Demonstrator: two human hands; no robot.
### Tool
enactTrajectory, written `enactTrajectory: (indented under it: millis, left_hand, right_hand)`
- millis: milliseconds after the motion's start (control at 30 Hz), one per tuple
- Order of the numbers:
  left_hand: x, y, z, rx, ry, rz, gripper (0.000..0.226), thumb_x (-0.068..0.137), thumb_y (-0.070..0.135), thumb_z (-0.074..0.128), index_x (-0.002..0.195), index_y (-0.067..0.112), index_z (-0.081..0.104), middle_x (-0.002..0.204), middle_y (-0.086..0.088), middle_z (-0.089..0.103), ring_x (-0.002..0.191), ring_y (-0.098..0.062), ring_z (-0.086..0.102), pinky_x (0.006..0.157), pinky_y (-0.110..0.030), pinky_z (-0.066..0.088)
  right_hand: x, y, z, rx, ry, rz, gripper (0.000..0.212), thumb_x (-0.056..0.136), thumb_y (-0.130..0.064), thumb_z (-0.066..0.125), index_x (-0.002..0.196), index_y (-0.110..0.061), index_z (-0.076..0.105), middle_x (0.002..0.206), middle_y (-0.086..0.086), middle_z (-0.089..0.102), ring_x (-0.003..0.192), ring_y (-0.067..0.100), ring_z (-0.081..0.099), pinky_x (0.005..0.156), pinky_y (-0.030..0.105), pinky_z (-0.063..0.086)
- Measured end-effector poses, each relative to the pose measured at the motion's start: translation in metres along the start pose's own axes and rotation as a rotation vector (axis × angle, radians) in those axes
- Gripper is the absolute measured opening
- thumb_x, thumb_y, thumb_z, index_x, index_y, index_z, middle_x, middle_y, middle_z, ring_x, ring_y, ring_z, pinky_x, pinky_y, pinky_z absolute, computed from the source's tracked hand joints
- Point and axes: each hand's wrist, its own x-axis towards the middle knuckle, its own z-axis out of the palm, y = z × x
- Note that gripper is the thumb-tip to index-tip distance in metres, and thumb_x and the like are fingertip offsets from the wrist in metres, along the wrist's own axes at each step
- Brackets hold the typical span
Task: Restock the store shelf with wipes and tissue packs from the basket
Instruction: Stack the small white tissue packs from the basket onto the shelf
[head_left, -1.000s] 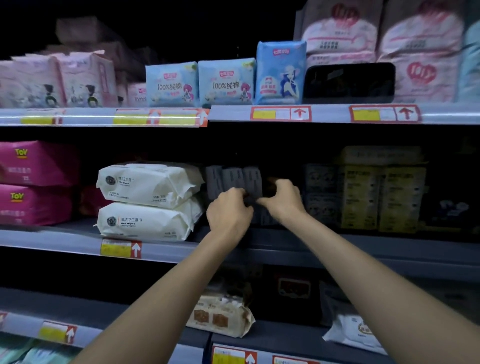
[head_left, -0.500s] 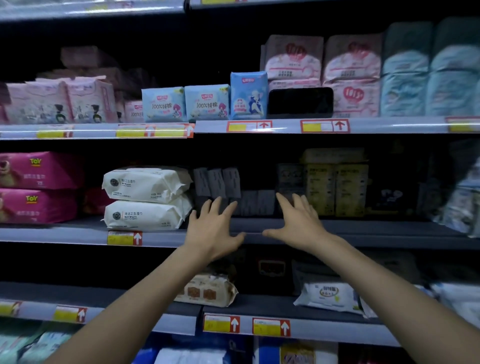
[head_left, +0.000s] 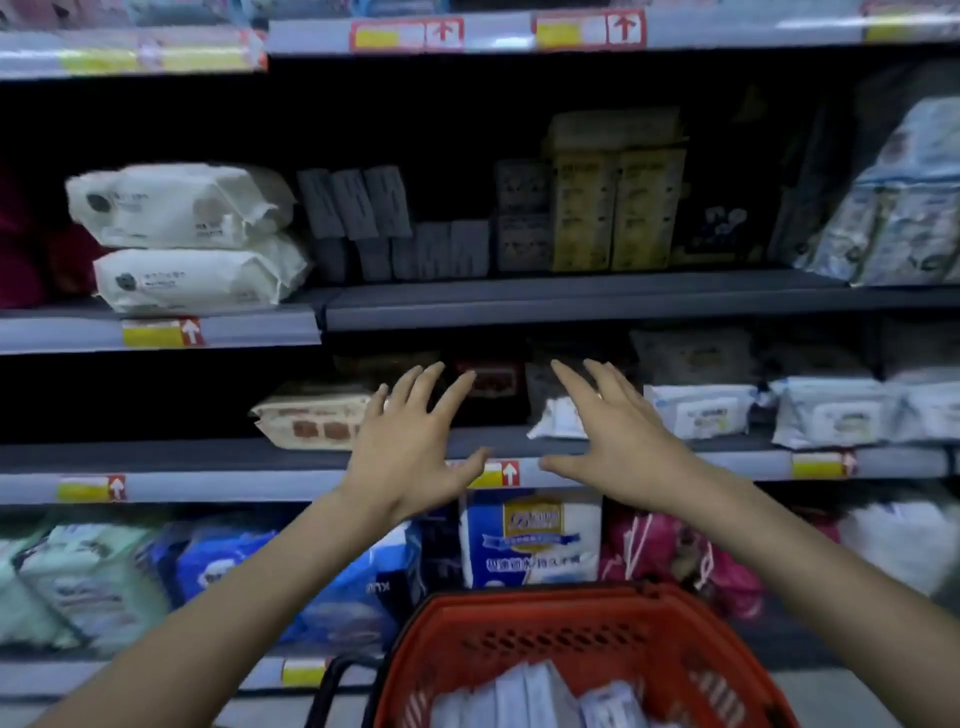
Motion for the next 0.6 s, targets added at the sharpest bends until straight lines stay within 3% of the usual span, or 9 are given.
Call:
enactTrajectory:
  millis: [100,233,500,600]
  left_hand:
    - [-0.031,0.016,0.034,-0.046,-0.028,0.013,0.084,0.088,0.074,0.036,0.158,0.028,0.038,0.158,-0.010,0.045,0.145,-0.034,0.043,0.114,-0.054,0.040]
    - [-0.076,0.043,0.088,-0.123,-0.135,0.047,0.079,0.086,0.069,0.044,0.152,0.024,0.049,0.144,-0.010,0.057,0.133,-0.035,0.054,0.101,-0.052,0.048]
    - [-0.176,0.091,0.210,-0.130,-0.647,0.094,0.082,0.084,0.074,0.038,0.153,0.031,0.042,0.140,-0.001,0.055,0.126,-0.031,0.056,0.096,-0.046,0.047]
    - [-0.195,0.108,0.239,-0.123,-0.823,0.161,0.081,0.087,0.075,0.047,0.154,0.031,0.039,0.142,-0.005,0.052,0.127,-0.034,0.053,0.100,-0.047,0.043]
  right_hand:
    - [-0.028,0.019,0.032,0.027,-0.085,0.021,0.105,0.089,-0.060,0.067,0.163,-0.032,-0.002,0.170,0.006,-0.001,0.157,0.030,0.005,0.123,0.047,0.022]
    - [-0.058,0.047,0.087,0.040,-0.175,0.018,0.098,0.088,-0.052,0.071,0.162,-0.028,0.012,0.162,0.011,0.022,0.149,0.032,0.028,0.119,0.042,0.032]
    - [-0.124,0.091,0.211,0.041,-0.572,0.021,0.083,0.090,-0.043,0.072,0.159,-0.022,0.030,0.149,0.011,0.045,0.138,0.031,0.046,0.112,0.040,0.040]
    - [-0.141,0.104,0.236,-0.050,-0.755,0.012,0.070,0.094,-0.041,0.066,0.154,-0.018,0.038,0.149,0.014,0.046,0.135,0.034,0.049,0.107,0.040,0.044]
